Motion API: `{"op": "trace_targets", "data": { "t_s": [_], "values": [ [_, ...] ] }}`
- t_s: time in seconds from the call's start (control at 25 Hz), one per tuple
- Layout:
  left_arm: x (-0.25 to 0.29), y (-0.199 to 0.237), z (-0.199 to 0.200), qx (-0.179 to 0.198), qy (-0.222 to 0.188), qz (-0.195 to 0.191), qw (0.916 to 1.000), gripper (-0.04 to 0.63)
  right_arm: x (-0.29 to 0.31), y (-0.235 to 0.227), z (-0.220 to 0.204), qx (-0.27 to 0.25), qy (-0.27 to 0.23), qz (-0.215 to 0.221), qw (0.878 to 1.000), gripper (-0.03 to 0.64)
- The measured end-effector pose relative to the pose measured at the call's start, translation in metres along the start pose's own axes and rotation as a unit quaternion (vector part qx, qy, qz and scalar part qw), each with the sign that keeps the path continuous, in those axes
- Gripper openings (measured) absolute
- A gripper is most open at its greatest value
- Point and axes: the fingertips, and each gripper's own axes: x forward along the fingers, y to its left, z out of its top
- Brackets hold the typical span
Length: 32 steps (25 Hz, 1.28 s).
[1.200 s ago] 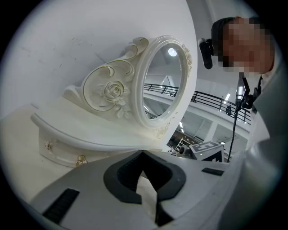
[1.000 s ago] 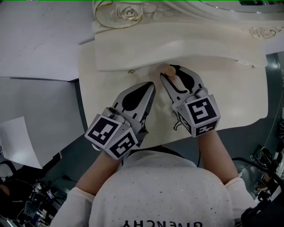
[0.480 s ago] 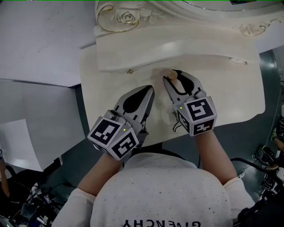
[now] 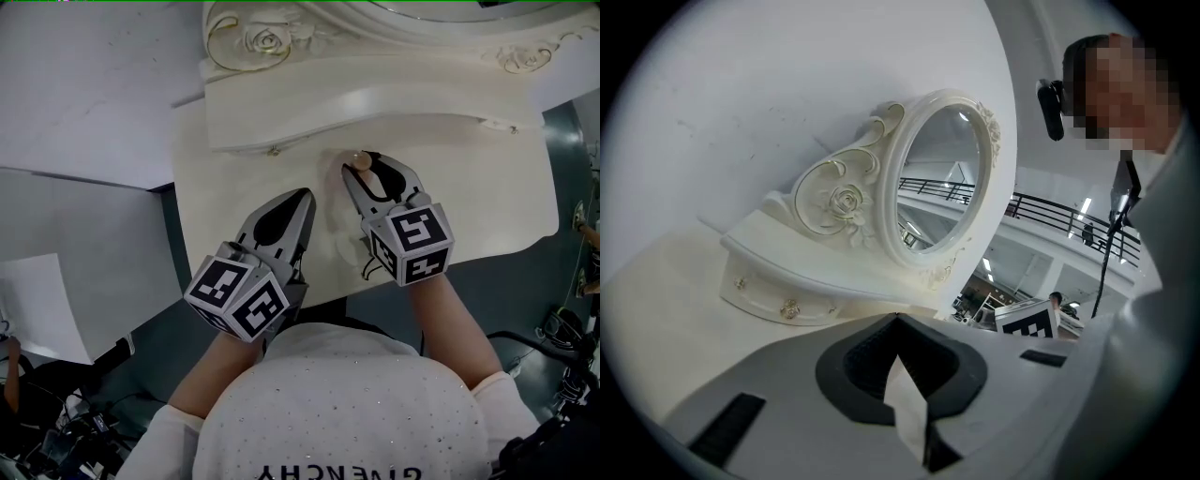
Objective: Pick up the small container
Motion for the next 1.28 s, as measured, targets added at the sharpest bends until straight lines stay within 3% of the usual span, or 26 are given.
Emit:
{"op": "trace_targets", "data": {
  "t_s": [0.52, 1.28],
  "values": [
    [0.013, -0.014, 0.001, 0.003, 0.001, -0.026, 0.9997, 0.000, -0.017, -0.006, 0.003, 0.044, -0.020, -0.013, 0.999, 0.143],
    [-0.007, -0.019, -0.004, 0.002, 0.005, -0.020, 0.9998, 0.000, -0.045, 0.010, 0.016, 0.054, -0.055, -0.009, 0.997, 0.143]
  ]
}}
